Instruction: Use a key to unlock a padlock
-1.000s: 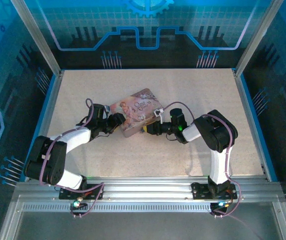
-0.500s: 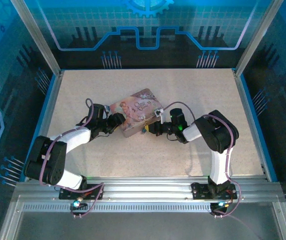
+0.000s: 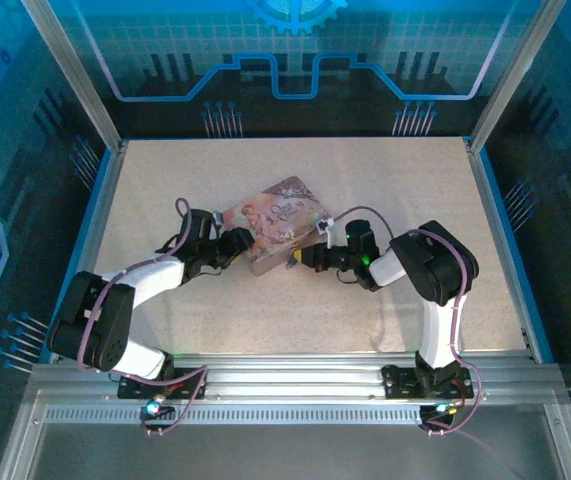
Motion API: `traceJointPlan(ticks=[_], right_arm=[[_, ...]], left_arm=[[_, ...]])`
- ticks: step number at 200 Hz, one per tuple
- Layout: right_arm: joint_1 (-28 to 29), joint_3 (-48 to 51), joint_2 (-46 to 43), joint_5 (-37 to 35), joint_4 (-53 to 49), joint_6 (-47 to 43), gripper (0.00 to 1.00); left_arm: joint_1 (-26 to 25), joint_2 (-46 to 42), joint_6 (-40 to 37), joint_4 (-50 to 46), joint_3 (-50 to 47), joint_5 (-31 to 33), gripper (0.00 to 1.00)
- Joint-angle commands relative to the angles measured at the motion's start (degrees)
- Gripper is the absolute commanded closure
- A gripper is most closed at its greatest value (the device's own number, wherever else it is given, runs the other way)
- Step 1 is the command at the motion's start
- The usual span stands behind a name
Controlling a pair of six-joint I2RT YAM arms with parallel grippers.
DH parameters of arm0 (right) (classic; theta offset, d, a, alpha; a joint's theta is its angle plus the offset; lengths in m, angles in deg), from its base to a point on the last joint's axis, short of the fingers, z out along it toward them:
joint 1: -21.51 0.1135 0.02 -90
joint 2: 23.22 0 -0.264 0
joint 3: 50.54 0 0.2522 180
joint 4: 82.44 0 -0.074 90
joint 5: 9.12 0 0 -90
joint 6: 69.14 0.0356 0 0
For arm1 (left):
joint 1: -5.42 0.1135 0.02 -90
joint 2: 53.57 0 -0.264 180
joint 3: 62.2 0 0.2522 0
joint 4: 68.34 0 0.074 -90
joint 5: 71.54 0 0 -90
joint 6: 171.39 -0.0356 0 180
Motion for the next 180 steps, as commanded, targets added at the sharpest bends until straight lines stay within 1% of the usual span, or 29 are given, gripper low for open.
traceJointPlan(ticks=[1,67,99,135,180], right_arm=[[-0.64,0.86,-1.52,1.46,2.95,6.06,0.99],[-2.05,1.61,-2.24,1.84,1.73,15.28,0.99],[-1.97,2.05,-3.18,2.55,1.49,16.96,0.99],[-2.15,3.02,-4.53,1.59,1.37,18.47,0.99],[-2.21,3.08,-4.44,0.92,2.31,25.46,0.99]], left_arm=[[-1.58,0.49,0.51,-3.73,-3.14,1.01,0.42],[-3.47,0.42,1.7,-2.19,-5.88,1.85,0.42],[-4.0,0.52,1.91,-1.96,-5.88,1.85,0.42],[-4.39,0.34,2.05,-2.04,-5.82,2.09,0.42],[-5.14,0.16,2.07,-2.14,-5.82,2.35,0.42]])
